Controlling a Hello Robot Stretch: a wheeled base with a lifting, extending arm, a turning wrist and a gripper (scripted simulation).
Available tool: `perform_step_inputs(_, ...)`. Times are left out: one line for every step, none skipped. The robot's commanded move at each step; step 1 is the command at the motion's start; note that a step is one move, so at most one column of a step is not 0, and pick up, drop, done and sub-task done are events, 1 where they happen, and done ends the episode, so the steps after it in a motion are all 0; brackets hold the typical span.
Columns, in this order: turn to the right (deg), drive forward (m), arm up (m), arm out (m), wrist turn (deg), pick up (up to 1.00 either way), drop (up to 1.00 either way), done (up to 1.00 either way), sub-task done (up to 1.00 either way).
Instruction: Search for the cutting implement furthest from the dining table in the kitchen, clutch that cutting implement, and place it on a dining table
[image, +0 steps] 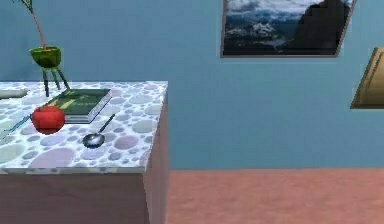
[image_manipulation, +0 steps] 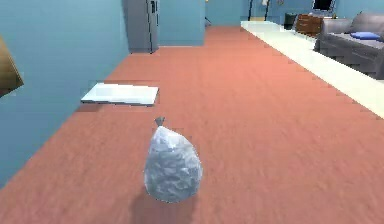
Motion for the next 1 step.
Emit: perform_step_inputs(-45.0, 0.00, 0.00, 0.00, 0.0, 0.00, 0.00, 0.00, 0.00)
